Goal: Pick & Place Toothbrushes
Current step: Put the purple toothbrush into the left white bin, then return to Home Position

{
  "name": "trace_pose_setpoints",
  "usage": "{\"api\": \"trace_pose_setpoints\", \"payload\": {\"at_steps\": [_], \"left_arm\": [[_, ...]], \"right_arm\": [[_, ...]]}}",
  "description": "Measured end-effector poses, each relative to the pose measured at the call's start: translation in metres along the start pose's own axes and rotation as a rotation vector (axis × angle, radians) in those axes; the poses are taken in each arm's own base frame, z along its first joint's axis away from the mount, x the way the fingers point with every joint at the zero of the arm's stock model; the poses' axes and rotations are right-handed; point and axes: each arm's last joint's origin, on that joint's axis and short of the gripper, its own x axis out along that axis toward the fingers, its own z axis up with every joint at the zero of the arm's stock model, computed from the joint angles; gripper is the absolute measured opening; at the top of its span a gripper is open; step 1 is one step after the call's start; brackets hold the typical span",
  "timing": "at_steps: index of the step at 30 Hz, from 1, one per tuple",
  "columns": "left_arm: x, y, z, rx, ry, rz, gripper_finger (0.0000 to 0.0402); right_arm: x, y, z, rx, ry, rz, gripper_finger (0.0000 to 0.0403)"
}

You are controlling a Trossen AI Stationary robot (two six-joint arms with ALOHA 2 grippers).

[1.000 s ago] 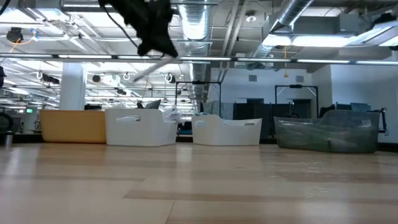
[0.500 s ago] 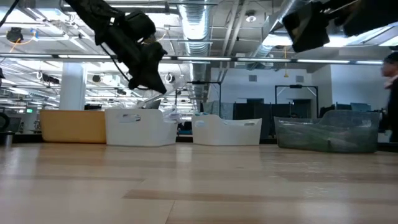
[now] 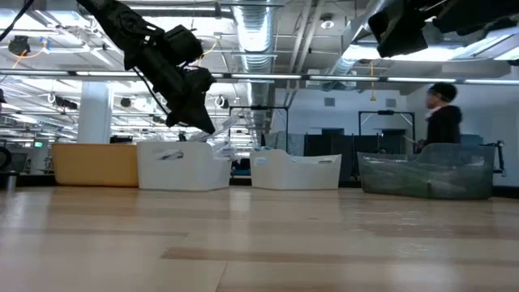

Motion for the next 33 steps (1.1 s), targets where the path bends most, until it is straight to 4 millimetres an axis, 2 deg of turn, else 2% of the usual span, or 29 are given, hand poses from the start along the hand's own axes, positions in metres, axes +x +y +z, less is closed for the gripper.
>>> {"api": "trace_pose_setpoints", "payload": {"at_steps": [10,18,23,28,31,33], "left_arm": [[0.003,0.000,-0.003,-0.041,0.032,-0.003,0.0025],[0.003,0.001,-0.003,-0.066,0.030,0.032,0.0070],[0.002,0.001,-0.003,-0.066,0.028,0.036,0.0099],[-0.013,-0.003,0.002,-0.056,-0.025,0.027,0.0118],[-0.033,-0.008,0.008,-0.041,-0.103,0.013,0.0119],[-0.051,-0.013,0.012,-0.046,-0.165,-0.004,0.0114]], "right_arm": [[0.000,-0.004,0.002,0.005,-0.017,-0.010,0.0255],[0.000,-0.002,0.001,0.127,-0.015,-0.005,0.0255],[0.000,-0.001,0.001,0.132,-0.015,-0.001,0.0255],[0.001,-0.004,0.001,0.127,-0.015,-0.011,0.0254],[-0.001,-0.011,0.003,0.126,-0.003,-0.034,0.0238],[-0.004,-0.017,0.007,0.091,0.027,-0.055,0.0213]]}}
